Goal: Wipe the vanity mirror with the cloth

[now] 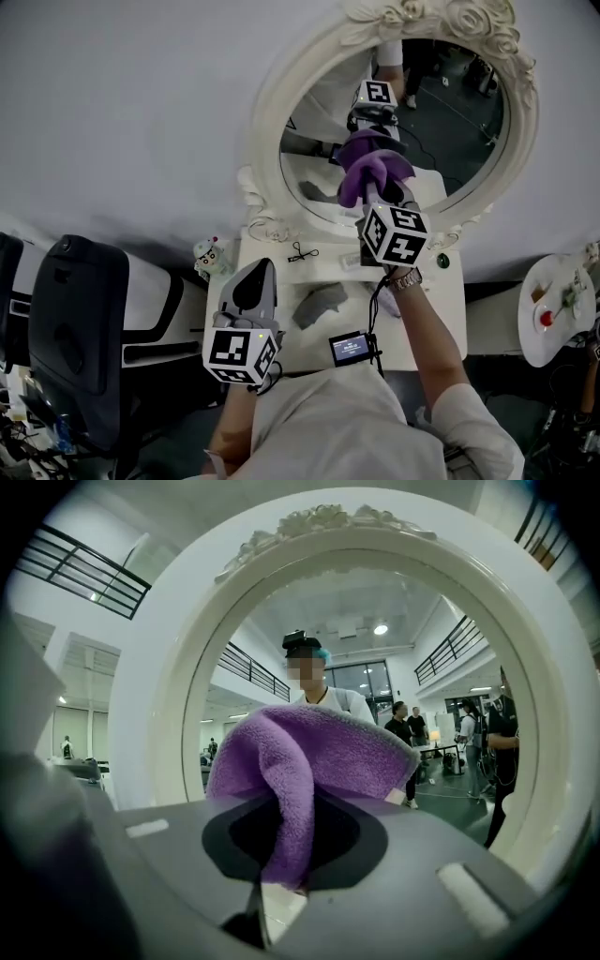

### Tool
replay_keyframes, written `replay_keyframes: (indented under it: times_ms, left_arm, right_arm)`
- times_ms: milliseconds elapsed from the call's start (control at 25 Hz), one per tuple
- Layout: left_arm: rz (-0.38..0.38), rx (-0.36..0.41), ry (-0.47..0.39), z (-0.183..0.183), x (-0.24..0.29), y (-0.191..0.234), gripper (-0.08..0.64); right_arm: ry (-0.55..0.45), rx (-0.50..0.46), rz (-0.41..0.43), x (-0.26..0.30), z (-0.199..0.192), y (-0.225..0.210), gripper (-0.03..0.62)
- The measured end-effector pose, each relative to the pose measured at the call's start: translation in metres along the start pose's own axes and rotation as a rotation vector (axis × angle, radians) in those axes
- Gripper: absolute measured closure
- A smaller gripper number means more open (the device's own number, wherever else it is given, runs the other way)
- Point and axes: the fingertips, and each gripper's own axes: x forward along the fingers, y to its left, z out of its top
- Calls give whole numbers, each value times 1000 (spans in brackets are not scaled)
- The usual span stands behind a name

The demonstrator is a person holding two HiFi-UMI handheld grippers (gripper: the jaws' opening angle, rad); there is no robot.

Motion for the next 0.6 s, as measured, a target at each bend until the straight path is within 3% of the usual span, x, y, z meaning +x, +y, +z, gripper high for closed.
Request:
replay_keyframes:
  times_ms: [600]
  left_arm:
    - [35, -16, 8, -2, -30, 67, 560]
  right_arm:
    - [2, -28, 33, 31, -8, 98, 534]
